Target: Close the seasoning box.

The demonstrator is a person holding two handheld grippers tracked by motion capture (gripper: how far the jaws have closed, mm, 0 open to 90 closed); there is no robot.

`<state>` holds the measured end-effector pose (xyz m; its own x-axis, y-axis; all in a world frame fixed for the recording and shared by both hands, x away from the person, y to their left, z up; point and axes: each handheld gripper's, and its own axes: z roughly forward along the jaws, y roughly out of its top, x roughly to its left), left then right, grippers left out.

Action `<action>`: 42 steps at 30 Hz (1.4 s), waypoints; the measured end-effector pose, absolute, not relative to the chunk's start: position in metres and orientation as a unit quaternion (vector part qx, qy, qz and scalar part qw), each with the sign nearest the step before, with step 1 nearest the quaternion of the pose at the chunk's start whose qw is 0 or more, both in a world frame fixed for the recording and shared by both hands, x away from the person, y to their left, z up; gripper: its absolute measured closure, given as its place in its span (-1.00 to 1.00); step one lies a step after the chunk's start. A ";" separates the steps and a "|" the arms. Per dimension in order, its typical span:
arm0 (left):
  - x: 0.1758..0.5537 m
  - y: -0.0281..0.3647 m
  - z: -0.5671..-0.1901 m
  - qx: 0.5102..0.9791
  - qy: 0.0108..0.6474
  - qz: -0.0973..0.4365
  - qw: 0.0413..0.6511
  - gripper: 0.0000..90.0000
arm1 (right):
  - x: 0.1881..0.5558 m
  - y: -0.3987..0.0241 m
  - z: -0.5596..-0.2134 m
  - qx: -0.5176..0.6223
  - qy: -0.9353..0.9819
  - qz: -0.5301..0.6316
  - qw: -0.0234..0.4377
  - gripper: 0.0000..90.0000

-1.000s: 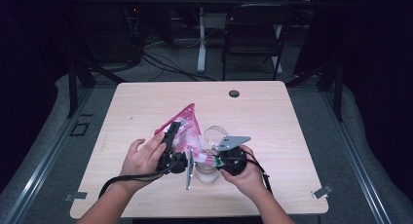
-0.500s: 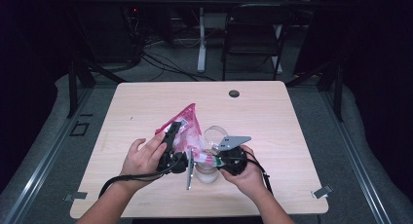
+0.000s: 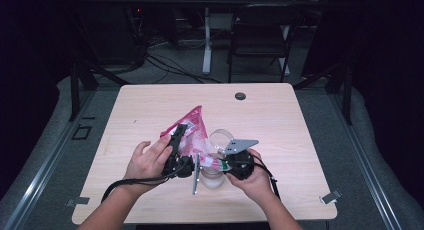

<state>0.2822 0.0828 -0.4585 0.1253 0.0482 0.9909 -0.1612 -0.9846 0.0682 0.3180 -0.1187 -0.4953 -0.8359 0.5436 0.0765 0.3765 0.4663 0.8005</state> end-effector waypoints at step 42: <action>0.281 0.076 -0.454 0.744 -0.056 0.662 0.075 0.39 | 0.318 -0.117 -0.498 0.269 0.855 0.433 0.093 1.00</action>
<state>0.2813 0.0755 -0.4538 0.1179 0.0164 0.9929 -0.1817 -0.9826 0.0378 0.3184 -0.1167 -0.4982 -0.8379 0.5409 0.0731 0.3789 0.4801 0.7912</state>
